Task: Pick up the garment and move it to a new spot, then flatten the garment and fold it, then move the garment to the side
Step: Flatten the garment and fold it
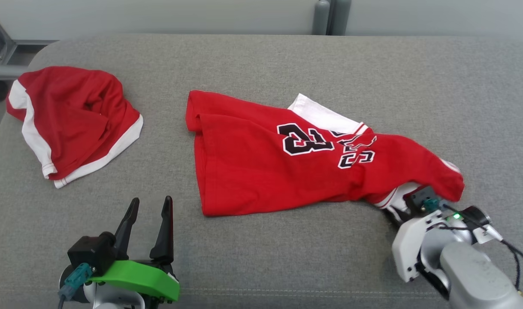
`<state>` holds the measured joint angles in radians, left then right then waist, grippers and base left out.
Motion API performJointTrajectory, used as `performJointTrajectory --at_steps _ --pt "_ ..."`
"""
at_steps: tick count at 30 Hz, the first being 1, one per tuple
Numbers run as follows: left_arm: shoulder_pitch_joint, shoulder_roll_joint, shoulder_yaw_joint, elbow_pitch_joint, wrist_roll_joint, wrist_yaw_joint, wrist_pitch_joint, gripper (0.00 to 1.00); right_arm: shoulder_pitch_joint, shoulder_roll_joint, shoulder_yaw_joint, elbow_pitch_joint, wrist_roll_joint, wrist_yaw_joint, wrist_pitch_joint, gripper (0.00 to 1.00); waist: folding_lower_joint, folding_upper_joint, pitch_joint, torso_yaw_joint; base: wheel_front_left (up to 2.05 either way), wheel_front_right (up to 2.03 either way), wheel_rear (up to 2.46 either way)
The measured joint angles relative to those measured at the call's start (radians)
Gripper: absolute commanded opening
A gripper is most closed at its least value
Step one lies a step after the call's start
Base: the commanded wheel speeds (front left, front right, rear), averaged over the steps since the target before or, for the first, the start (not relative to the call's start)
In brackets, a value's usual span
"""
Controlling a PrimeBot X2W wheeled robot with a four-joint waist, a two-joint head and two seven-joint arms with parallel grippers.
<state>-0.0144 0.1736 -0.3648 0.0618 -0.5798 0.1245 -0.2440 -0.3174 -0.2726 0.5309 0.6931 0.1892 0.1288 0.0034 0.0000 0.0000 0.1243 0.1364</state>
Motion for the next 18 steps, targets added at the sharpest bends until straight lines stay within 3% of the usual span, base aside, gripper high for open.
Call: performJointTrajectory --at_steps 6,18 --pt "0.017 -0.001 -0.006 -0.008 0.002 0.0 0.018 1.0 0.046 -0.016 0.126 -0.161 0.212 0.002 0.057 0.0 0.0 0.0 -0.02 -0.037 0.0 0.0 0.0" --pt "0.053 -0.017 0.001 -0.03 0.007 0.0 0.044 1.0 0.055 -0.344 0.088 -0.539 0.556 0.002 0.254 0.0 0.0 0.0 -0.051 -0.062 0.0 0.0 0.0"
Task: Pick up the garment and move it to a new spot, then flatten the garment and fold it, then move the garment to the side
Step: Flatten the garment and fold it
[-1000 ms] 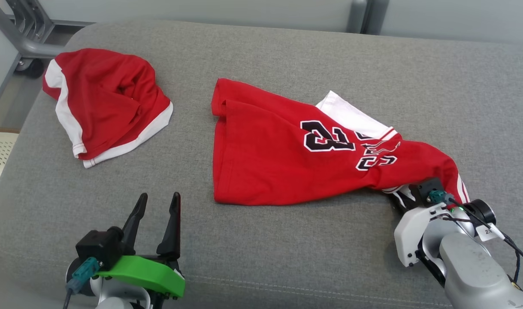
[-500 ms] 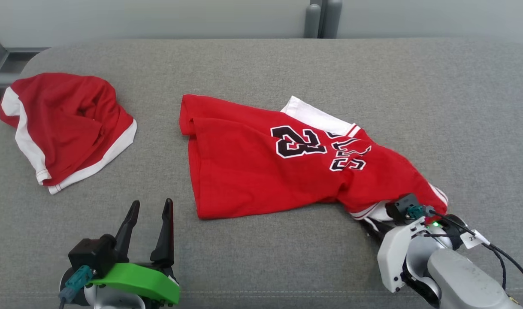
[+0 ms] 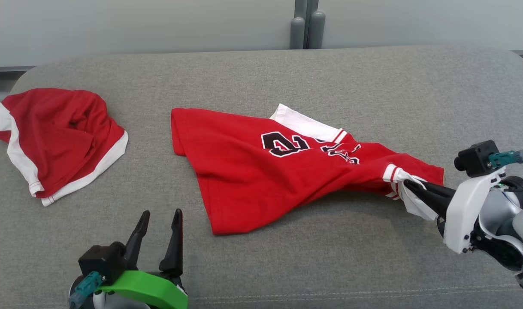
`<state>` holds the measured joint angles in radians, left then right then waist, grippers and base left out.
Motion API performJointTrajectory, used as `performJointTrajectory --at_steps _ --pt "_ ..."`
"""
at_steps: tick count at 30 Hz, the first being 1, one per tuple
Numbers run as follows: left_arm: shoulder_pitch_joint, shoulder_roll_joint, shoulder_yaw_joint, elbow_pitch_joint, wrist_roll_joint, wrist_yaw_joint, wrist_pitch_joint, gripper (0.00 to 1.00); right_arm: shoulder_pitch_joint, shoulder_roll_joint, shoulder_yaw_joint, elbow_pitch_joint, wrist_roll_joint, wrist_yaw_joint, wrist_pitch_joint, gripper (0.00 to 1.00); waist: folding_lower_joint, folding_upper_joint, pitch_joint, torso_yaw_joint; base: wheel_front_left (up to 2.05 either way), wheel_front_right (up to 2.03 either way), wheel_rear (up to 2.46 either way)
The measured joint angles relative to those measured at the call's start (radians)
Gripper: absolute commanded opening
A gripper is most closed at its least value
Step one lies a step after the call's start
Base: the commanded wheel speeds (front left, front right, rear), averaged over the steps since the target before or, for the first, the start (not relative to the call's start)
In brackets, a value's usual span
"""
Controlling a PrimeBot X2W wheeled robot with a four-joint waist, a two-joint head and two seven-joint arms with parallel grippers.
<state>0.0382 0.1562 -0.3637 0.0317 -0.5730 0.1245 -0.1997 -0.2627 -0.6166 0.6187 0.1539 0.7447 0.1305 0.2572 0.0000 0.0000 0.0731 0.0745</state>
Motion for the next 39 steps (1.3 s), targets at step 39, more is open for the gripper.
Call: performJointTrajectory --at_steps 39 --pt "-0.125 -0.091 -0.216 0.059 -0.069 -0.115 0.148 1.0 -0.228 -0.053 -0.133 0.098 0.133 -0.062 0.012 0.0 0.0 0.0 0.074 0.077 0.0 0.0 0.0"
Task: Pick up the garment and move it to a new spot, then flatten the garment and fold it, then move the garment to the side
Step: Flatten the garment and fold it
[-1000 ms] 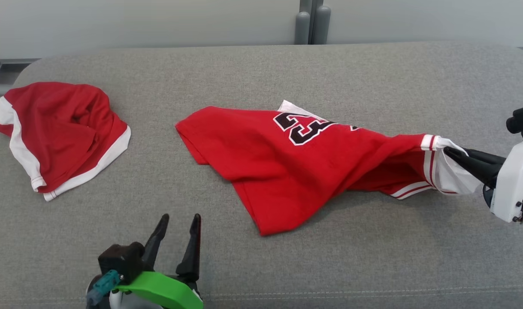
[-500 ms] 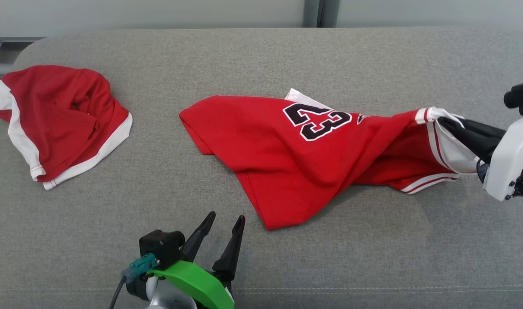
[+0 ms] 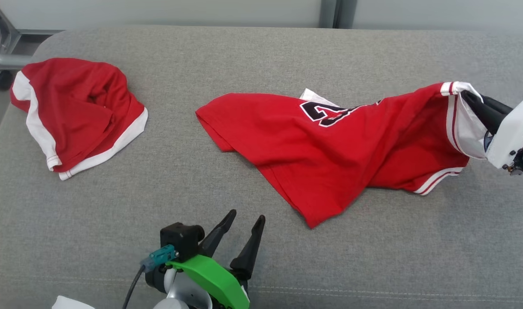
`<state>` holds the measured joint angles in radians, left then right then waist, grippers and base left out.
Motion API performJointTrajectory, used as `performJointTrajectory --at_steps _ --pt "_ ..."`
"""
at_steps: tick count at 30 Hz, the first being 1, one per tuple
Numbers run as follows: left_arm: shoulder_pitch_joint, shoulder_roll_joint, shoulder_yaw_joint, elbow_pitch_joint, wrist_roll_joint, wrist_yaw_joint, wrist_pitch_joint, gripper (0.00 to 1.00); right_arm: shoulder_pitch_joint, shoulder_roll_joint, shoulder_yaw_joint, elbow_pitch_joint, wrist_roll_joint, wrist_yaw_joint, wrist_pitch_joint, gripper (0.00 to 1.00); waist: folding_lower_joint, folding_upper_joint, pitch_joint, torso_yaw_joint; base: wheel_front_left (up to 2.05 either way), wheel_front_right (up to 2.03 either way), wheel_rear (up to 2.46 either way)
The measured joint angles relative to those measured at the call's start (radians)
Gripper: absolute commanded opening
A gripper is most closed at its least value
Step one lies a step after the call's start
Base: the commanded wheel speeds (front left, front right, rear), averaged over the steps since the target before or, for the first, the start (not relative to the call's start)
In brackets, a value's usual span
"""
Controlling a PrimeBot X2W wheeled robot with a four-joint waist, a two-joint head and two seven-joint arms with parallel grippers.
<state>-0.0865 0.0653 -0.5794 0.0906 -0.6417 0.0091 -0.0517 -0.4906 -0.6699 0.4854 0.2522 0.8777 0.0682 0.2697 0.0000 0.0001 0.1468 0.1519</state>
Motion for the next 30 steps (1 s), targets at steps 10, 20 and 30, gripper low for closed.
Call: performJointTrajectory --at_steps 10,20,30 --pt "-0.048 -0.012 -0.048 0.038 -0.025 -0.023 0.007 1.0 -0.001 0.034 0.076 0.166 -0.128 -0.033 -0.051 0.0 0.0 0.0 0.001 0.072 0.0 0.0 0.0" --pt "-0.048 -0.012 -0.033 0.068 -0.041 -0.017 -0.017 1.0 -0.004 0.079 0.209 0.247 -0.223 0.019 -0.067 0.0 0.0 0.0 -0.014 0.07 0.0 0.0 0.0" --pt "-0.048 -0.012 -0.029 0.088 -0.052 -0.008 -0.03 1.0 -0.01 0.096 0.2 0.305 -0.218 0.029 -0.112 0.0 0.0 0.0 -0.027 0.019 0.0 0.0 0.0"
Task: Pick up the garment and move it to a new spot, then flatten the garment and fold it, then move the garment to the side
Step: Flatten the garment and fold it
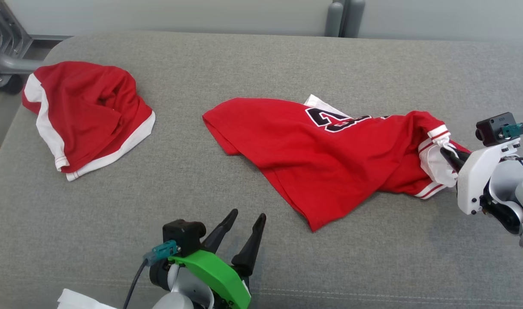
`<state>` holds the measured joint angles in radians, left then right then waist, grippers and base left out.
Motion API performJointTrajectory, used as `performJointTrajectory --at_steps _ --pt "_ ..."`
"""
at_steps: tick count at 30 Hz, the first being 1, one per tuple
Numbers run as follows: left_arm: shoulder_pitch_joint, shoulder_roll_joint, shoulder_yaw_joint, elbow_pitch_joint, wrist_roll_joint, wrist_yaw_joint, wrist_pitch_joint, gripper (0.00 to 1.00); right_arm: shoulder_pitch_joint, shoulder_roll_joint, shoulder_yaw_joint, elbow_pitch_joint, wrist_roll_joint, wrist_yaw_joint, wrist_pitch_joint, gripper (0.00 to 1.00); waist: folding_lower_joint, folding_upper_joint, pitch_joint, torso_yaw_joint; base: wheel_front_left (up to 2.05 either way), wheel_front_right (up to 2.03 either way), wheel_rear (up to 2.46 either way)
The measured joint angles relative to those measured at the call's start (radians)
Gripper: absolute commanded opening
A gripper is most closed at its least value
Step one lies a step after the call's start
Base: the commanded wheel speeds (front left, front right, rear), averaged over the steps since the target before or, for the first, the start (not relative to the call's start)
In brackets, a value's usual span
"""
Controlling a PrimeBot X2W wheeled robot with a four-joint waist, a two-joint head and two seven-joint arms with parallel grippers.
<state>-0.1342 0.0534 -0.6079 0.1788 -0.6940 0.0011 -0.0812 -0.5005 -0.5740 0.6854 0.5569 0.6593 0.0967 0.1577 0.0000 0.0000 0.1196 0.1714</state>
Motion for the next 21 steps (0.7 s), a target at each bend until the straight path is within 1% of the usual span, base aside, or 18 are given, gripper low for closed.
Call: performJointTrajectory --at_steps 3,5,9,14,17,21 --pt "0.002 -0.001 -0.02 0.002 -0.048 -0.012 0.011 1.0 -0.012 0.004 0.002 0.002 0.0 0.004 -0.012 0.0 0.0 0.0 -0.001 -0.02 0.0 0.0 0.0" --pt "0.002 -0.001 -0.025 0.003 -0.055 -0.016 0.012 1.0 -0.015 0.009 0.002 0.002 0.0 0.009 -0.02 0.0 0.0 0.0 -0.001 -0.027 0.0 0.0 0.0" --pt "0.001 -0.002 -0.052 0.026 -0.076 -0.025 0.037 1.0 -0.027 0.041 0.002 0.002 0.006 0.011 -0.048 0.0 0.0 0.0 0.002 -0.055 0.0 0.0 0.0" --pt "-0.005 -0.002 -0.118 0.053 -0.123 -0.068 0.078 1.0 -0.047 0.065 0.01 0.0 0.01 0.017 -0.062 0.0 0.0 0.0 0.016 -0.086 0.0 0.0 0.0" --pt "-0.039 -0.002 -0.143 0.081 -0.124 -0.073 0.08 1.0 -0.072 0.078 0.015 0.0 0.01 0.017 -0.071 0.0 0.0 0.0 0.03 -0.103 0.0 0.0 0.0" --pt "-0.108 -0.002 -0.15 0.101 -0.121 -0.08 0.064 1.0 -0.102 0.092 0.021 -0.002 0.01 0.018 -0.082 0.0 0.0 0.0 0.052 -0.128 0.0 0.0 0.0"
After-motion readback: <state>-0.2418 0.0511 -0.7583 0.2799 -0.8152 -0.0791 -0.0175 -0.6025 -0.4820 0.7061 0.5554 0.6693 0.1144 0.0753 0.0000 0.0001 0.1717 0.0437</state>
